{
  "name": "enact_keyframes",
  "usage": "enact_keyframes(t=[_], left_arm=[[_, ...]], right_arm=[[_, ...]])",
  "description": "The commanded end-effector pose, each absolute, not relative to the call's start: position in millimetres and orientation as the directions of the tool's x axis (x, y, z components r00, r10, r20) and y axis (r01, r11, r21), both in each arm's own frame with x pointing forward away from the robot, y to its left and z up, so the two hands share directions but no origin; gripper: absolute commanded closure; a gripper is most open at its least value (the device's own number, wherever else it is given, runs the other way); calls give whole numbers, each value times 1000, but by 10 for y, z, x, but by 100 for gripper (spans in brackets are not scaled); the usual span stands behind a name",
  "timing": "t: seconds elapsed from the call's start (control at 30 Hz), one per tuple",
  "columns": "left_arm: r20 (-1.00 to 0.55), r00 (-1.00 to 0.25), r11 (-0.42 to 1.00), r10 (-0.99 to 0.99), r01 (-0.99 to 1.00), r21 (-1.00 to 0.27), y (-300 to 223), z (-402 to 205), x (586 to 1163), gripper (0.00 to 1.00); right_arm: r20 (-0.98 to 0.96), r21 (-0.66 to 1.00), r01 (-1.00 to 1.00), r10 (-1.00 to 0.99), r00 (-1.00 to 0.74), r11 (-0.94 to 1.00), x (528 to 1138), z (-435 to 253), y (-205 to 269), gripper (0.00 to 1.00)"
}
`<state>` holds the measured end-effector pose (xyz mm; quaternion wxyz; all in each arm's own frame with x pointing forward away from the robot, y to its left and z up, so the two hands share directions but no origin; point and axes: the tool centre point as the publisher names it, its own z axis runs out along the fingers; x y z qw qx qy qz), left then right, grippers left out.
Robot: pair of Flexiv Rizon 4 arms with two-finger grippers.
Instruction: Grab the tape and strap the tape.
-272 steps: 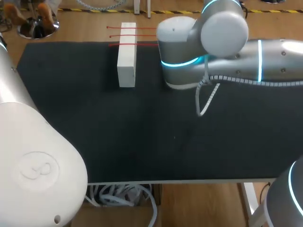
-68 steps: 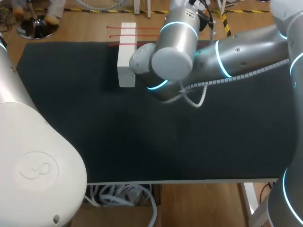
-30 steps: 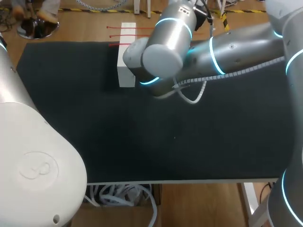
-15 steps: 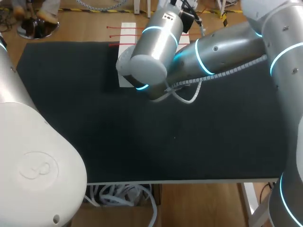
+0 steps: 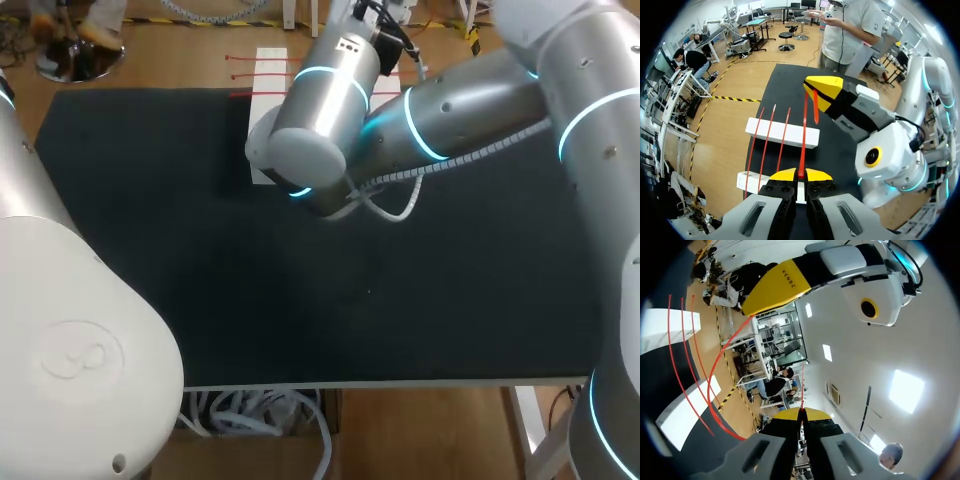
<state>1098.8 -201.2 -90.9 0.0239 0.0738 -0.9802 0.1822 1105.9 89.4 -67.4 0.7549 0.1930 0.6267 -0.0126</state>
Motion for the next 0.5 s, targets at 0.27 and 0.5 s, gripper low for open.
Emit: enact_keyframes(t=[0.27, 0.5], left_arm=[[76, -988, 925, -135, -154, -348, -2017, -896, 10996, 100], [76, -988, 925, -135, -154, -348, -2017, -896, 10996, 100]], right_arm=[[-954, 259, 264, 202, 223, 929, 11057, -690, 1026, 100], [-955, 248, 267, 190, 226, 931, 11068, -710, 1080, 100]])
